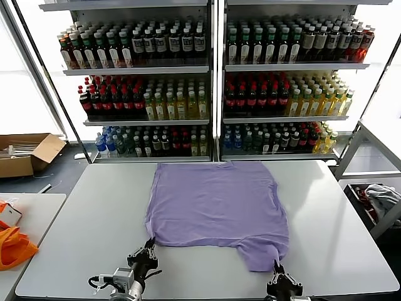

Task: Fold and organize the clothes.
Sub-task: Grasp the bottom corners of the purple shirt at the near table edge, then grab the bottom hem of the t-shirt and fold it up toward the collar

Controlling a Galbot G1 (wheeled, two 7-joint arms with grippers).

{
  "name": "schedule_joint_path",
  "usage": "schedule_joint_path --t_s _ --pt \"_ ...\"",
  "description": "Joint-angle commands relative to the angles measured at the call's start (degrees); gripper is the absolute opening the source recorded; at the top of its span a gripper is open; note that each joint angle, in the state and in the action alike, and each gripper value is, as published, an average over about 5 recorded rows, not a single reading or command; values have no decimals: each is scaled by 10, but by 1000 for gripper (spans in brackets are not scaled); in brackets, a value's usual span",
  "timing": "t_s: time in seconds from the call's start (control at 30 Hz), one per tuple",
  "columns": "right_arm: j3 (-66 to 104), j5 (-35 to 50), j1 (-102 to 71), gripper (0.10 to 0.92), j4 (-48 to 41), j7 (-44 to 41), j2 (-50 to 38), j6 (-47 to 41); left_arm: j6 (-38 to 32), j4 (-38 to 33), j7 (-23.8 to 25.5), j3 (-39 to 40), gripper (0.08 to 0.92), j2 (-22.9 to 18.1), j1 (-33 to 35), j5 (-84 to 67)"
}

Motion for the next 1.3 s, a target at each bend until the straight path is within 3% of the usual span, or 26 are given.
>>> schedule_joint_path --t_s 0.03,0.57,1.3 --pt "26 -18 37 108 -2 -41 12 13 -35 12 -14 -4 87 -1 -31 -23" --pt "56 -8 210 108 -120 -124 7 -3 -90 86 -34 12 87 13 -134 -66" --pt "8 -28 357 108 -274 -142 31 -26 -71 199 -49 24 87 38 -224 -96"
